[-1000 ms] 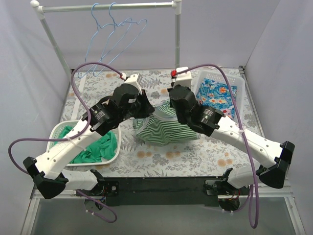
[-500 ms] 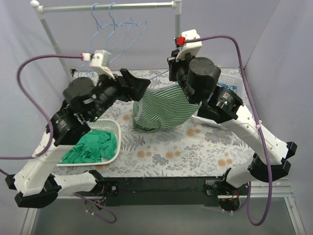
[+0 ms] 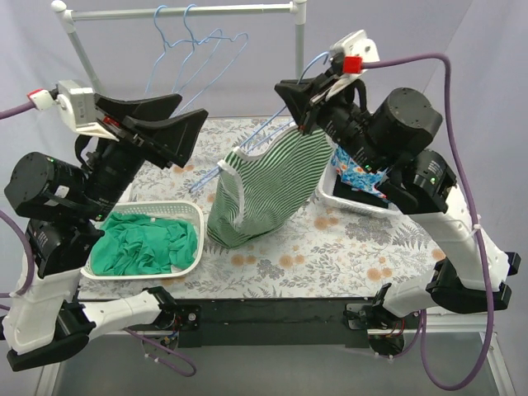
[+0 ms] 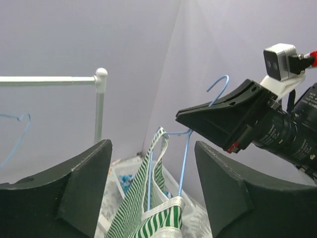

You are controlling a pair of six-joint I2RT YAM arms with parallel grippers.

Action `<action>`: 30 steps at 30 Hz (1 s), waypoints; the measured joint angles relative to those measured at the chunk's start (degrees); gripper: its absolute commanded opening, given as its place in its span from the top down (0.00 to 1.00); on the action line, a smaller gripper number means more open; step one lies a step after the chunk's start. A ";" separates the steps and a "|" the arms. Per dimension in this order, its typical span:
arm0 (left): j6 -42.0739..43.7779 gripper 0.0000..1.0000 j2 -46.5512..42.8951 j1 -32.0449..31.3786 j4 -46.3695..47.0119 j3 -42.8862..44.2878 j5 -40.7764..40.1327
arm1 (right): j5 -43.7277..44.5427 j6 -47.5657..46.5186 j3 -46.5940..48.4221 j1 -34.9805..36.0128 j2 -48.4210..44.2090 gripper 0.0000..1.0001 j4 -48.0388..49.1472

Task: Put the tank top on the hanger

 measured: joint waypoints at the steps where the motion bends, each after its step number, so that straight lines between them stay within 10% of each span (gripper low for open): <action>1: 0.37 0.40 0.13 0.00 -1.44 0.13 0.50 | -0.68 -0.02 -1.18 0.00 -0.42 0.99 -0.11; 26: -3.04 0.56 1.60 0.02 -32.85 -16.48 13.51 | -5.11 0.35 -15.72 0.00 2.45 0.99 -6.47; 30: -3.21 0.74 2.19 0.02 -33.14 -18.97 13.07 | -4.92 0.33 -15.72 0.00 2.45 0.99 -6.47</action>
